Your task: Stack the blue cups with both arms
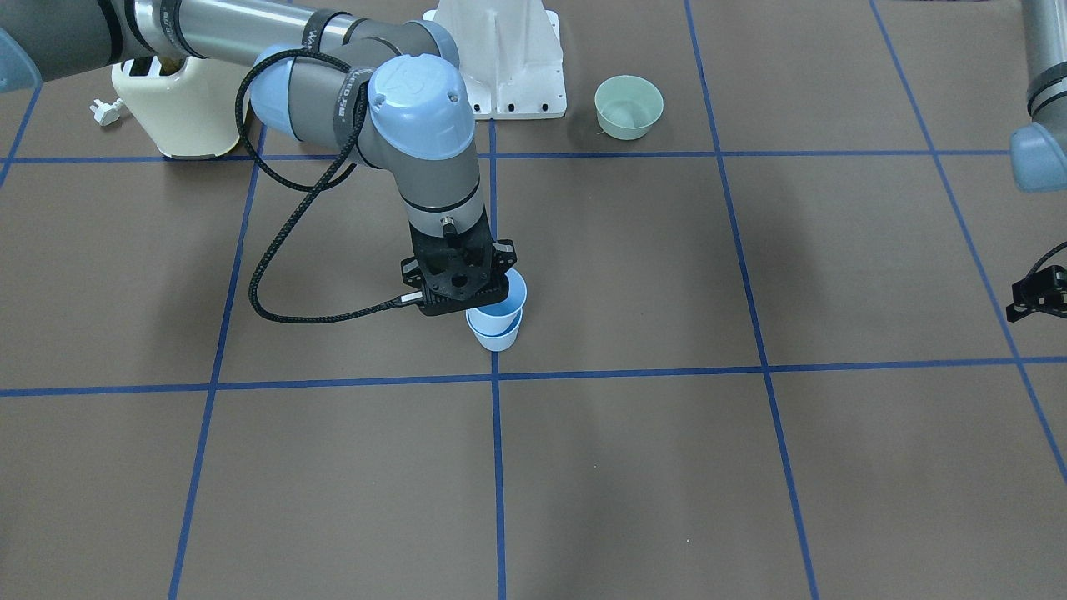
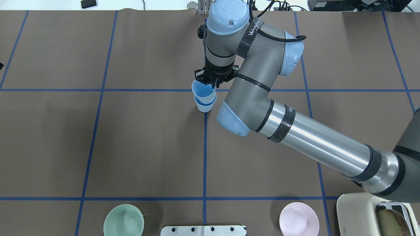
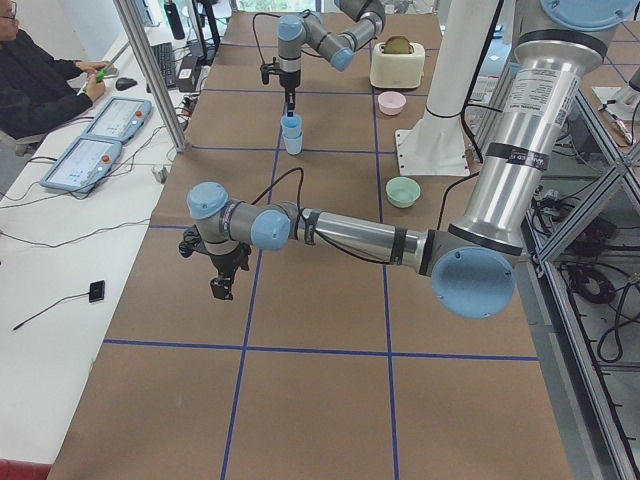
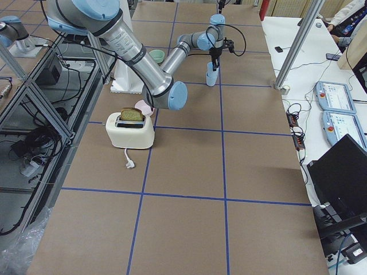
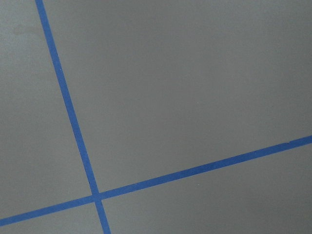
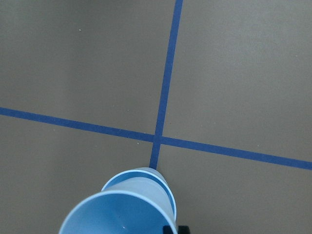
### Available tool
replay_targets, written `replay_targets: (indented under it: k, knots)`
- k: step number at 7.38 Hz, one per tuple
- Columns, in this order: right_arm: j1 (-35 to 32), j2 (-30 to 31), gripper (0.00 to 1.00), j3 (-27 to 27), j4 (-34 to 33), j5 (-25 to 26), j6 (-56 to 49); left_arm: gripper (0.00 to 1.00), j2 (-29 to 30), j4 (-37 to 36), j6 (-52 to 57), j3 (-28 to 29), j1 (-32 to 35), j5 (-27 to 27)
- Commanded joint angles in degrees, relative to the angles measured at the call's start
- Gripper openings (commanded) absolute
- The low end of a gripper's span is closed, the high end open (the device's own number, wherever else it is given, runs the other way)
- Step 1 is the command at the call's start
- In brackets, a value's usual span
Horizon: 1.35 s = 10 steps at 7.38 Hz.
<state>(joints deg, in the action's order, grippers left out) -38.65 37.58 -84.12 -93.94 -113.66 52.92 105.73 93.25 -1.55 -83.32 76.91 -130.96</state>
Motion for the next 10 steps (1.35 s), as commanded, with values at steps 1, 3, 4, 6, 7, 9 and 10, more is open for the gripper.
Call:
replay_targets:
  k: [1,3,4,6,7,9,10]
  knots:
    - [0.4,0.0,0.89,0.0,0.1,0.2,0.0,0.98,0.0,0.0,0.0,0.0,0.0,0.0]
    - [0.5,0.0,1.0,-0.1,0.1,0.4,0.0,0.98,0.1,0.0,0.0,0.0,0.0,0.0]
    - [0.4,0.1,1.0,-0.2,0.7,0.4,-0.3,0.98,0.2,0.0,0.0,0.0,0.1,0.0]
    - [-3.4,2.0,1.0,-0.6,6.5,-0.3,-1.0,0.98,0.3,-0.1,0.1,0.0,0.6,0.0]
    - [-6.4,5.8,1.0,-0.6,14.0,-1.7,-1.8,0.98,0.4,-0.1,0.1,0.0,1.1,-0.1]
    - [-12.5,10.8,1.0,0.0,17.2,-3.1,-2.6,0.98,0.4,-0.2,0.2,0.0,2.6,-0.5]
    - [-14.9,13.9,1.0,-0.1,17.4,-3.1,-8.4,0.98,0.3,-0.3,0.3,0.0,3.5,-0.5]
